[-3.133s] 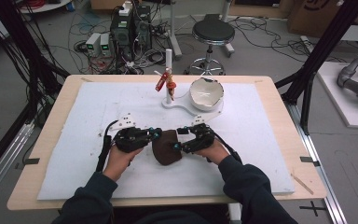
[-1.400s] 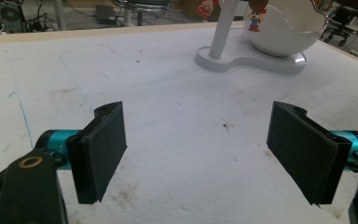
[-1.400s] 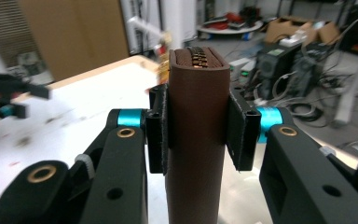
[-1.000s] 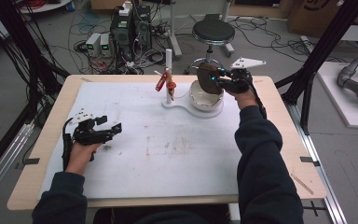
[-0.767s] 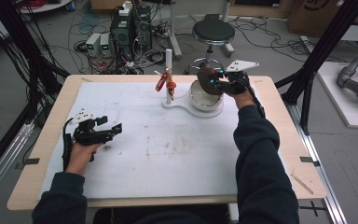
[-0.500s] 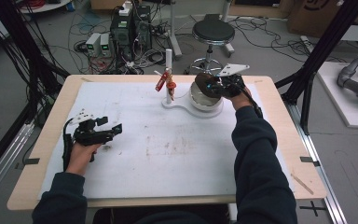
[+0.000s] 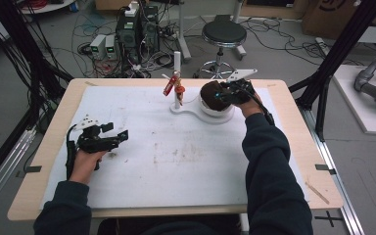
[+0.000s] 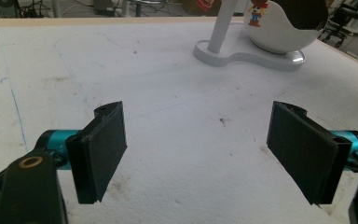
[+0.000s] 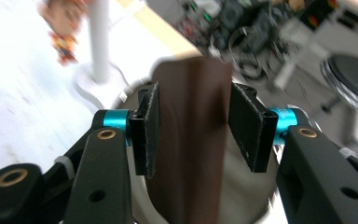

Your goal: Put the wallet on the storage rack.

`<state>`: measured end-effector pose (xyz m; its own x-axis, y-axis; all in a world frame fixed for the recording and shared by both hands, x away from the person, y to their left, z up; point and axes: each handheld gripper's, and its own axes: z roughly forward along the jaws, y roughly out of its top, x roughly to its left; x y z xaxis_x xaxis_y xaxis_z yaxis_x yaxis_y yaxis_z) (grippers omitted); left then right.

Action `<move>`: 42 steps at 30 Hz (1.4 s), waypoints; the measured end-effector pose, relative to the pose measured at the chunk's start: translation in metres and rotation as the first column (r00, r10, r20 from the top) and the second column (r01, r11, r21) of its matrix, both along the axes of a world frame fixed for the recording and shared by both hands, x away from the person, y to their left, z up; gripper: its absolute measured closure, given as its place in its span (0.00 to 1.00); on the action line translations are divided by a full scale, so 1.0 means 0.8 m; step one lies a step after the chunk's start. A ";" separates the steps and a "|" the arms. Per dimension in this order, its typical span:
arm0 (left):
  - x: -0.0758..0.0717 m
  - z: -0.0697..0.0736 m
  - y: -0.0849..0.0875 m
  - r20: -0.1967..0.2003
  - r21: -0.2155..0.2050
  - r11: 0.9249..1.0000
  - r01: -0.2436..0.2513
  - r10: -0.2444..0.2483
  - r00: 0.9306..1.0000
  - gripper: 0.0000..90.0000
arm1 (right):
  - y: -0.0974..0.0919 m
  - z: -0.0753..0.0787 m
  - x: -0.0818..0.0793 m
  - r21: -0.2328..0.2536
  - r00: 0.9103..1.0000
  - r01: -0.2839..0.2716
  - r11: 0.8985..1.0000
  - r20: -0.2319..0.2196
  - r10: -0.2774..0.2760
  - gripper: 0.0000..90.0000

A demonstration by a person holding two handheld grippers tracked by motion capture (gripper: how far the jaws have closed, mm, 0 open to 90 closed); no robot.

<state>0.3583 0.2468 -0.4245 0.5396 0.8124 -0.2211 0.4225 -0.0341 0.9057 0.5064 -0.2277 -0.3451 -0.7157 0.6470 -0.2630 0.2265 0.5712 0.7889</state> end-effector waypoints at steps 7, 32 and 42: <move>0.001 -0.001 -0.001 -0.007 -0.004 1.000 0.000 0.000 1.000 0.22 | -0.007 -0.021 0.007 -0.038 0.988 0.024 0.999 -0.152 -0.029 0.61; 0.000 0.000 -0.001 0.012 -0.030 1.000 0.006 -0.006 1.000 0.22 | -0.034 0.008 -0.007 0.219 0.991 0.058 0.974 -0.128 -0.030 0.39; 0.000 0.010 0.006 0.119 -0.053 0.999 0.011 -0.005 0.993 0.20 | -0.083 -0.006 -0.075 0.231 0.988 0.152 0.961 -0.068 -0.140 0.31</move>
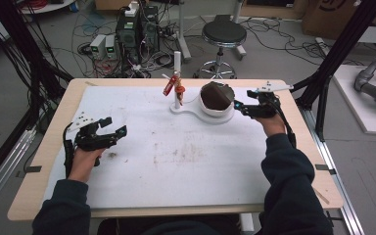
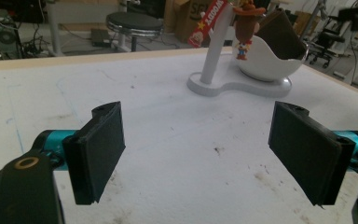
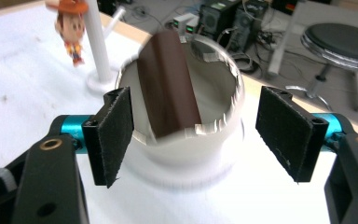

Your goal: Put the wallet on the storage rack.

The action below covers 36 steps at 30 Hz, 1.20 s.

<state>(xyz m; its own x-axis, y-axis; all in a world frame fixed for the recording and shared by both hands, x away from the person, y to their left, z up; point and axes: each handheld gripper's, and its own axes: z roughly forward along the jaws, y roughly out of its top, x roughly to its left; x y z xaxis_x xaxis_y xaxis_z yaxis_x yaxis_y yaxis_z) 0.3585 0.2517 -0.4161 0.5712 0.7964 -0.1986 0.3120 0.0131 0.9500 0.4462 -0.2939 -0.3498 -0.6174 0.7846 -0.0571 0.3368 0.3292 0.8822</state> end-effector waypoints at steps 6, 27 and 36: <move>0.003 0.001 0.001 0.049 0.036 0.999 -0.018 0.016 0.999 0.21 | -0.022 -0.035 -0.052 0.026 0.998 0.042 0.999 -0.050 -0.041 0.28; -0.004 -0.001 -0.008 0.028 0.014 1.000 0.011 -0.012 1.000 0.22 | -0.024 -0.055 -0.109 -0.005 0.996 0.073 0.997 -0.040 -0.074 0.24; -0.006 -0.003 -0.010 0.024 0.015 1.000 0.017 -0.017 1.000 0.22 | -0.025 -0.054 -0.116 -0.006 0.996 0.083 0.997 -0.029 -0.084 0.24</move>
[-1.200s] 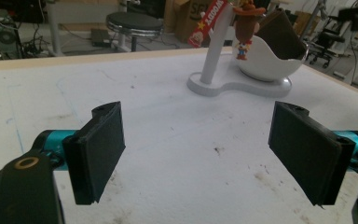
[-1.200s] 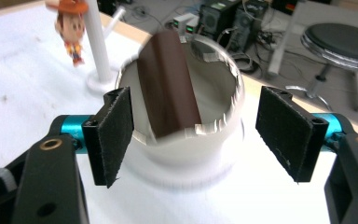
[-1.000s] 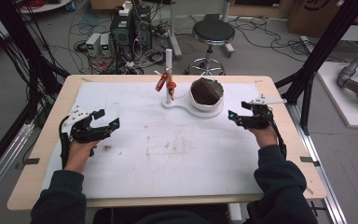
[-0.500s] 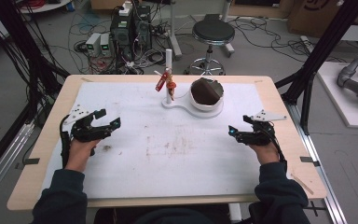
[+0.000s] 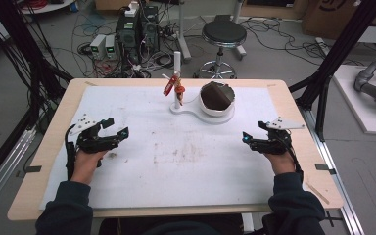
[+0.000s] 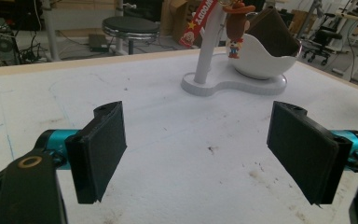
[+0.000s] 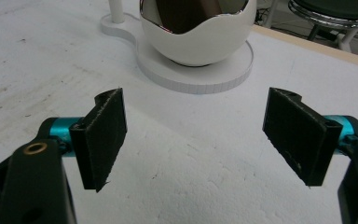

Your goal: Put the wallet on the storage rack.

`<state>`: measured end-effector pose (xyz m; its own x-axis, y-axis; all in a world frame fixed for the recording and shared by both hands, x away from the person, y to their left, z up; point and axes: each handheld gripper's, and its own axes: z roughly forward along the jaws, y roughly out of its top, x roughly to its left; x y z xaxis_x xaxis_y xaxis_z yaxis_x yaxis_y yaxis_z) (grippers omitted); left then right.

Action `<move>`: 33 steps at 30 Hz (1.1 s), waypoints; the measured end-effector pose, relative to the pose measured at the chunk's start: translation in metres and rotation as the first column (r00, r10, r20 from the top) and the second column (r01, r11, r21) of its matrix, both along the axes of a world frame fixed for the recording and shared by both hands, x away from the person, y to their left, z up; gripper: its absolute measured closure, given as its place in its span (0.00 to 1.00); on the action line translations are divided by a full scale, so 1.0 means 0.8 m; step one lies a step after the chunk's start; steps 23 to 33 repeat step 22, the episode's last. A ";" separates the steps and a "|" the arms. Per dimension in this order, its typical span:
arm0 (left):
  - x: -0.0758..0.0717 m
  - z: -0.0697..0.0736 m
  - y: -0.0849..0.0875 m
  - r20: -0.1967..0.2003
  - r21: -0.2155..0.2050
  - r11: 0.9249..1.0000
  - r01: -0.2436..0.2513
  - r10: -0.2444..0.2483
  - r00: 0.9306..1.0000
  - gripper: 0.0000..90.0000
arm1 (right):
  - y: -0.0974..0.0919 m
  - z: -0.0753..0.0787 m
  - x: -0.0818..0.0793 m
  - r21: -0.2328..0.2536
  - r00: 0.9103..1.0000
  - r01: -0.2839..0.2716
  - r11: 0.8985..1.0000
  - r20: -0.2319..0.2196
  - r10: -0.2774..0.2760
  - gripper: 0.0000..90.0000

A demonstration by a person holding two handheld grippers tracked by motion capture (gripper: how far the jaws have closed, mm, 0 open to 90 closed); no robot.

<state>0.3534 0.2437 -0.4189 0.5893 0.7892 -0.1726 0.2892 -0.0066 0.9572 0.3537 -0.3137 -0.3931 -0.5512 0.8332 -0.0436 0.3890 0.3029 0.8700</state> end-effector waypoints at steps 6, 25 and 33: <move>0.000 -0.001 -0.004 -0.006 0.011 1.000 0.014 -0.014 1.000 0.22 | -0.006 -0.002 0.001 0.009 1.000 0.025 1.000 -0.003 -0.025 0.24; 0.002 -0.003 -0.003 -0.018 -0.025 1.000 0.015 -0.015 1.000 0.22 | -0.011 -0.001 -0.001 0.013 0.999 0.032 0.999 0.007 -0.032 0.24; 0.002 -0.003 -0.003 -0.018 -0.025 1.000 0.015 -0.015 1.000 0.22 | -0.011 -0.001 -0.001 0.013 0.999 0.032 0.999 0.007 -0.032 0.24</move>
